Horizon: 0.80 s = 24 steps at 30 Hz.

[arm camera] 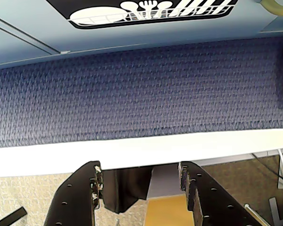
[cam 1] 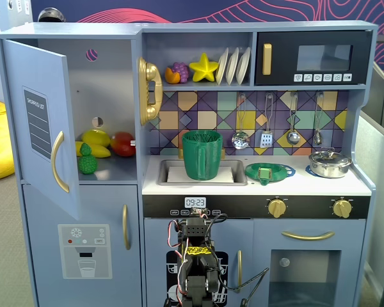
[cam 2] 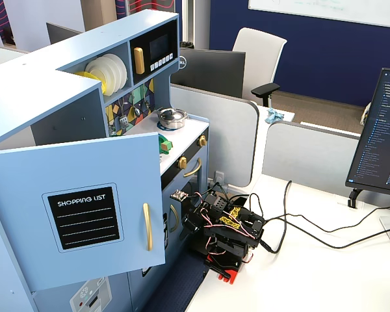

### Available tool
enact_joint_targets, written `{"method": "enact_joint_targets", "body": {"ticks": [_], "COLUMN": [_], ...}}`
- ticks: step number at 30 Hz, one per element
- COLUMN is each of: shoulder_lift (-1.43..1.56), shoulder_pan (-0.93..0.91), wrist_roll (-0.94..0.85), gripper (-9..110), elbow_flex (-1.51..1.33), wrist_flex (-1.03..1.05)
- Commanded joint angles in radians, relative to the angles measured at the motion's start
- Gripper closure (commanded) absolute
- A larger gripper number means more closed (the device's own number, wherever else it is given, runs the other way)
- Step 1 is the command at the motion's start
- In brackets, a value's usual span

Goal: Pick up the green pineapple from the left cabinet and place it in the green recipient

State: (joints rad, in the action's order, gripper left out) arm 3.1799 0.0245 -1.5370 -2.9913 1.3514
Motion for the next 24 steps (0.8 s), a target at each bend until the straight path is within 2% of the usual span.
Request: {"method": "enact_joint_targets", "body": {"ticks": [1,19,24], "shoulder_lift": [-0.002,-0.002,-0.009], "shoulder_pan": [-0.063,-0.046,0.052], "wrist_roll": [-0.015,-0.072,-0.129], "gripper": [101,101,101], "elbow_flex": [-0.005,-0.005,-0.005], "wrist_flex": [0.183,0.166,-0.051]}}
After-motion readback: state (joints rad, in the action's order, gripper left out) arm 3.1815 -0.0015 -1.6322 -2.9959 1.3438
